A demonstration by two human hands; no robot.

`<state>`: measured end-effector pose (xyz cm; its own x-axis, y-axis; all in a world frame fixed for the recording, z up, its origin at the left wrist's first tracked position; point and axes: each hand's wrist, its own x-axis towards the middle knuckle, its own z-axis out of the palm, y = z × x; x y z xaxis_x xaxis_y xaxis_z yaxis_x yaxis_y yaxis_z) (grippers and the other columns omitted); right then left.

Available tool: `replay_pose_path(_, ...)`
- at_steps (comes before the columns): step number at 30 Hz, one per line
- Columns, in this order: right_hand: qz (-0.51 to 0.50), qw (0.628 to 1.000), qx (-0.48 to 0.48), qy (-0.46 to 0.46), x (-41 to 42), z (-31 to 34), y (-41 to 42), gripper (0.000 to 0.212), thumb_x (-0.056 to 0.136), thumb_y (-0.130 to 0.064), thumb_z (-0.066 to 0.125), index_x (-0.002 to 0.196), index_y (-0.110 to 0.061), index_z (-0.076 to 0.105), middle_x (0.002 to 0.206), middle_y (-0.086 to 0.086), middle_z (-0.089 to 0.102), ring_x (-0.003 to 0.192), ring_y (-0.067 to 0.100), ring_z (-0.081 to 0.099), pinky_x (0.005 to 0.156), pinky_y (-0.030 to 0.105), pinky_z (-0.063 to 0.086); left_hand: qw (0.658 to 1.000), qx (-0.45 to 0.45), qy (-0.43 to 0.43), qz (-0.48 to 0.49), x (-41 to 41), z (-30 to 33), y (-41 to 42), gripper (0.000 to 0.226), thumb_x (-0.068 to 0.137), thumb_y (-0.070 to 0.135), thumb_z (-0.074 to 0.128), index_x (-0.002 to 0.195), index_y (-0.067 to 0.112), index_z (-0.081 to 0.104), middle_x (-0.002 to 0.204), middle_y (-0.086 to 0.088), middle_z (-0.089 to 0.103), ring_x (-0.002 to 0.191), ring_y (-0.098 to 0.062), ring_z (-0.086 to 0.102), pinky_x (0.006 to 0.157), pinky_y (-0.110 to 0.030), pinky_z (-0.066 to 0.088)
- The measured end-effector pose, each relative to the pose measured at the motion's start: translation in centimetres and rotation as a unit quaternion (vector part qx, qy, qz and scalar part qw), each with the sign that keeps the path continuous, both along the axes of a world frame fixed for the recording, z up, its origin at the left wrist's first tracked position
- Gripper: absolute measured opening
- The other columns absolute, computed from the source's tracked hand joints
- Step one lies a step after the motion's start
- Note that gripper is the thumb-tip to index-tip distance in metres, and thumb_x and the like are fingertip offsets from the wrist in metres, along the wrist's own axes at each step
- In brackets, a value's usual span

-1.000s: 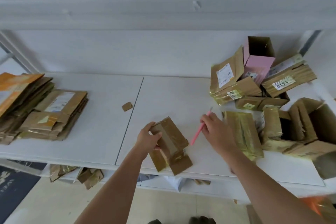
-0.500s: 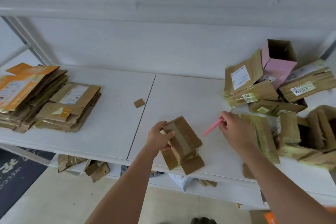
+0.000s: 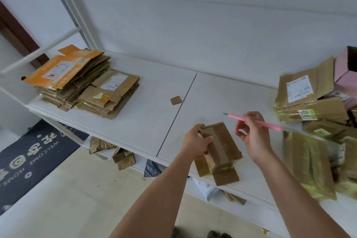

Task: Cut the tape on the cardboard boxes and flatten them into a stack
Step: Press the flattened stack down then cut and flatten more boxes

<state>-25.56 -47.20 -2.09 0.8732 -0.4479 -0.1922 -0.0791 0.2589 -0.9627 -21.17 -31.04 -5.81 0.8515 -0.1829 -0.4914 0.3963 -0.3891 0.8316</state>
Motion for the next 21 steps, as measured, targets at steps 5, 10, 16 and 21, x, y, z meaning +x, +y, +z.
replay_pose_path(5,0.035,0.995,-0.092,-0.021,0.0,-0.8,0.8,0.016,0.100,-0.021,0.053,0.100,-0.006,0.056,0.081,0.006,0.062,0.075,0.010,0.065,0.072,0.026,0.059,1.000,0.010,-0.002,0.002,0.2,-0.5,0.0,0.049,0.092,0.021,0.068,0.137,0.029,0.049,0.116,0.006,0.053,0.084,-0.023,0.069,0.069,-0.041,0.063)
replay_pose_path(10,0.062,0.991,-0.116,-0.033,0.1,-2.3,1.1,0.003,0.096,-0.013,0.062,0.095,-0.012,0.065,0.092,0.006,0.068,0.089,0.016,0.068,0.081,0.033,0.059,1.000,0.013,-0.003,0.002,0.3,-0.7,0.0,0.049,0.091,0.020,0.068,0.136,0.028,0.049,0.118,0.006,0.052,0.076,-0.026,0.071,0.066,-0.040,0.063)
replay_pose_path(16,0.048,0.975,-0.218,-0.006,0.1,-4.4,1.8,0.011,0.093,-0.018,0.065,0.089,-0.011,0.058,0.082,0.006,0.069,0.076,0.015,0.069,0.065,0.031,0.059,1.000,0.010,0.002,-0.005,0.3,-0.7,0.0,0.049,0.092,0.021,0.067,0.136,0.029,0.048,0.121,0.006,0.051,0.076,-0.026,0.072,0.067,-0.044,0.062)
replay_pose_path(21,0.046,0.958,-0.280,-0.035,0.2,-5.6,1.7,0.018,0.098,-0.016,0.057,0.084,-0.009,0.049,0.069,0.006,0.063,0.061,0.016,0.064,0.057,0.026,0.055,1.000,0.016,0.000,-0.007,0.3,-0.9,0.0,0.050,0.092,0.023,0.068,0.137,0.031,0.047,0.123,0.005,0.051,0.079,-0.025,0.071,0.069,-0.042,0.062)
